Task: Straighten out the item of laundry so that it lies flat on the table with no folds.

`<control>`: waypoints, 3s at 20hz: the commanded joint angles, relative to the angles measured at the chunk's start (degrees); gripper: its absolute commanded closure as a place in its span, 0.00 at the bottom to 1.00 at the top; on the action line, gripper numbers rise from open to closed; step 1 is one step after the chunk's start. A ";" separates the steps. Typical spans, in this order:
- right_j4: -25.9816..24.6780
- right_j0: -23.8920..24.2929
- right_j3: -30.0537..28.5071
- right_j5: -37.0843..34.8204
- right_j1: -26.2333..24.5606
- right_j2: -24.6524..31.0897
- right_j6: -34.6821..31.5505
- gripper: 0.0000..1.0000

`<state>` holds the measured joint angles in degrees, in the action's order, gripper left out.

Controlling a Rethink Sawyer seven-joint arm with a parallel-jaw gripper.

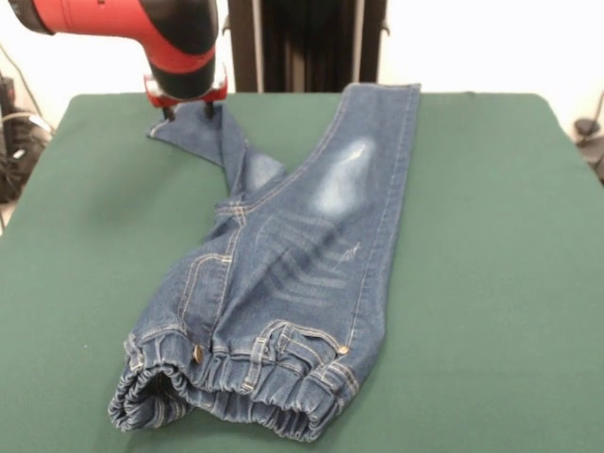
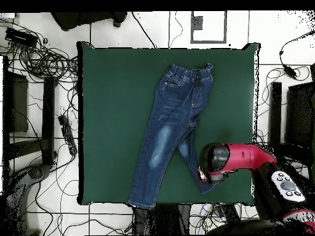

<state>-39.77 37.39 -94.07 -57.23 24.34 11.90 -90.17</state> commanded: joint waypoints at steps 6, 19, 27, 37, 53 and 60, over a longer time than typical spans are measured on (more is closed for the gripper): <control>-3.75 -1.86 4.71 -3.62 -2.17 6.23 15.24 0.00; -7.17 -2.46 6.86 -0.71 -5.78 4.90 13.09 0.00; -8.09 -3.14 7.74 0.59 -8.43 4.75 10.80 0.00; -7.40 -1.81 8.04 -0.12 -9.16 5.82 13.09 0.00; -6.48 -1.10 7.34 -1.88 -8.87 7.58 15.65 1.00; -5.55 0.12 6.22 -1.55 -8.93 8.83 16.99 1.00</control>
<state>-43.77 37.00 -88.81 -61.88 20.09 12.45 -90.17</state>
